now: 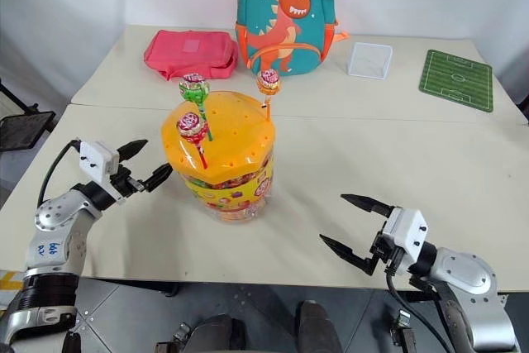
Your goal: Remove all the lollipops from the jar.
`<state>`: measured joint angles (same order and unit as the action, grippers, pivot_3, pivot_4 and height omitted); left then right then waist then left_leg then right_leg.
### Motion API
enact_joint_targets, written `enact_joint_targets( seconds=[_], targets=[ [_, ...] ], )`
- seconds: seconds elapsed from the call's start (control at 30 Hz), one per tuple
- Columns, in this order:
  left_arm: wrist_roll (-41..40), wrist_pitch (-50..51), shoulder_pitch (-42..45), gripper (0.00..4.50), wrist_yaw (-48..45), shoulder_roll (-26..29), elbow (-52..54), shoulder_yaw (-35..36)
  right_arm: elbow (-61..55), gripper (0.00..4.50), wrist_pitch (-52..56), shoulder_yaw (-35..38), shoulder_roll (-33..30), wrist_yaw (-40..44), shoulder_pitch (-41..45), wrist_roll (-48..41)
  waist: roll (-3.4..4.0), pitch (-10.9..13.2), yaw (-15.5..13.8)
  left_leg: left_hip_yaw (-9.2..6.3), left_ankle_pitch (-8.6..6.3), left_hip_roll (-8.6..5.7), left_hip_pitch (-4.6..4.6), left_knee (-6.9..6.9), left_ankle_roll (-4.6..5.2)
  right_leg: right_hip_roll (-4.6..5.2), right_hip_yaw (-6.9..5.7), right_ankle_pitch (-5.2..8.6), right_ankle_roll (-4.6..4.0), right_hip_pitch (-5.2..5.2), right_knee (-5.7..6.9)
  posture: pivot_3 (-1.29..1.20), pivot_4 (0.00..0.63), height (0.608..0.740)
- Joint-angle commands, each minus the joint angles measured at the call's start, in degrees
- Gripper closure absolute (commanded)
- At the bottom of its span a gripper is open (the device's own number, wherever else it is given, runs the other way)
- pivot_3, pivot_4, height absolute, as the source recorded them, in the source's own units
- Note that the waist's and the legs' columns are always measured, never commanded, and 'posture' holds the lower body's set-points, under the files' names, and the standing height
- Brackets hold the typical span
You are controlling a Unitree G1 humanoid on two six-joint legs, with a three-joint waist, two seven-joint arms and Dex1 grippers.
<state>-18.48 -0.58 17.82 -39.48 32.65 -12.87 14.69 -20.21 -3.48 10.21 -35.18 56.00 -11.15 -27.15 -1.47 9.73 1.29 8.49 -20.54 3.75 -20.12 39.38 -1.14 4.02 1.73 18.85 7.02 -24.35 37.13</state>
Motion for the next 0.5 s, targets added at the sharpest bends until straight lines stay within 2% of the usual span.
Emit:
enact_joint_targets(
  seconds=[0.03,0.13,0.3,0.4,0.5],
  targets=[
    [0.2,-0.6,0.8,0.00,-1.9,1.3,-0.3,-0.3,-1.8,0.01,1.2,1.3,-1.3,0.2,-1.2,-1.0,0.00,0.0,0.1,0.00,0.00,0.00,0.00,0.00,0.00,0.00,0.00,0.00,0.00,0.00,0.00,0.00,0.150,0.740],
    [-4.2,2.3,0.5,0.00,-5.1,1.7,1.6,1.6,-2.4,0.01,2.6,2.3,-2.1,0.6,-1.0,-3.2,0.00,0.0,0.2,-0.01,0.00,0.01,0.00,0.00,0.00,-0.02,-0.01,0.00,0.00,0.00,0.01,0.00,0.150,0.740],
    [-10.9,5.5,-0.5,0.00,-13.4,7.8,-2.5,8.2,-6.3,0.01,9.6,9.1,-4.0,-2.7,2.8,-13.0,0.00,0.0,0.5,0.03,-0.02,0.06,0.01,0.02,-0.04,-0.03,0.02,0.00,0.00,-0.16,0.29,0.00,0.150,0.740],
    [-15.1,11.1,-1.5,0.00,-19.2,13.5,-4.9,12.2,-9.4,0.01,12.7,14.6,-5.3,-5.4,5.7,-19.7,0.00,0.0,0.3,-0.01,-0.03,0.08,0.01,0.01,-0.05,-0.04,-0.01,0.00,0.00,-0.18,0.31,0.00,0.150,0.740],
    [-22.4,22.0,-2.7,0.00,-27.2,20.5,-2.8,16.1,-10.8,0.01,14.6,19.0,-8.5,-4.5,7.3,-22.8,-0.01,0.0,0.3,-0.01,-0.06,0.07,-0.01,0.00,-0.04,-0.02,-0.03,0.00,0.00,-0.17,0.28,0.00,0.150,0.740]
  ],
)
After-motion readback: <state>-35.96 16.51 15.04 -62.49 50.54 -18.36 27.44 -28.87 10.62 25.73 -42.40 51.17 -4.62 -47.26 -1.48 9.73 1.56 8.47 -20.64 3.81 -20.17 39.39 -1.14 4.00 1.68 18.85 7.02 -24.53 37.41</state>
